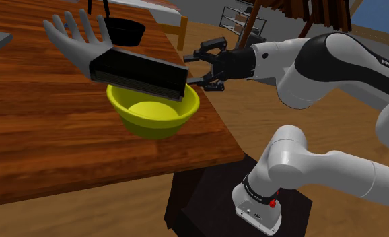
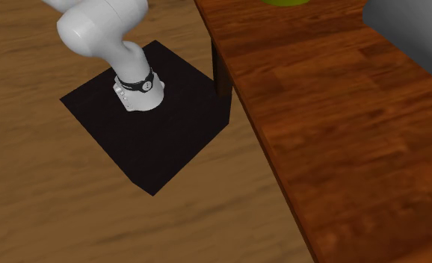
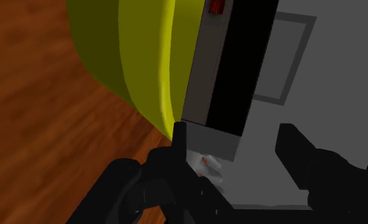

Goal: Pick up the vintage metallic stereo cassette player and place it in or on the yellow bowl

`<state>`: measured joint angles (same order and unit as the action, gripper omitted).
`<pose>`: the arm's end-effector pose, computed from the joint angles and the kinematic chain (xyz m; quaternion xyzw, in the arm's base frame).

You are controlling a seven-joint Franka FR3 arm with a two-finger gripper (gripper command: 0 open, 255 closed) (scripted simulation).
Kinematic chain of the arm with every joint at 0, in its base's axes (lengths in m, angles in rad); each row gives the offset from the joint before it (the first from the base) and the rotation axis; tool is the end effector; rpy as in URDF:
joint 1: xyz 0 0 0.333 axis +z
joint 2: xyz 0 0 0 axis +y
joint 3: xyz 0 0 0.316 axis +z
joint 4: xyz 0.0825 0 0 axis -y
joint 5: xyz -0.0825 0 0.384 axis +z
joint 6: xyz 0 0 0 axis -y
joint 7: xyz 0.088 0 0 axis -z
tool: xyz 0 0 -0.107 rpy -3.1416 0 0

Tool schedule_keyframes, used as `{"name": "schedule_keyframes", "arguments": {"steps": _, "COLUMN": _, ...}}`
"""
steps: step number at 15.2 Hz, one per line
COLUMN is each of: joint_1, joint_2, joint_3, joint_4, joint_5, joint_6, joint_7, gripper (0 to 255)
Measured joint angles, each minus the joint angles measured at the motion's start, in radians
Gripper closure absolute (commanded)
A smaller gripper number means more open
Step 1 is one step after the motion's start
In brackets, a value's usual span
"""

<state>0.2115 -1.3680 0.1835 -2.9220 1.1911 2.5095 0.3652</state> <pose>0.2129 0.0906 0.5683 -0.7640 0.2602 -0.2504 0.5346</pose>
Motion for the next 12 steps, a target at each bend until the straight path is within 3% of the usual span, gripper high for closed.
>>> {"name": "schedule_keyframes", "arguments": {"steps": 2, "joint_1": -0.009, "joint_2": -0.028, "joint_3": -0.011, "joint_4": -0.011, "joint_5": -0.023, "joint_6": -0.015, "joint_7": 0.019, "gripper": 0}}
{"name": "schedule_keyframes", "arguments": {"steps": 6, "joint_1": -0.075, "joint_2": -0.167, "joint_3": -0.101, "joint_4": -0.033, "joint_5": -0.175, "joint_6": -0.173, "joint_7": 0.110, "gripper": 0}}
{"name": "schedule_keyframes", "arguments": {"steps": 12, "joint_1": -0.085, "joint_2": -0.189, "joint_3": -0.114, "joint_4": -0.038, "joint_5": -0.197, "joint_6": -0.198, "joint_7": 0.122, "gripper": 0}}
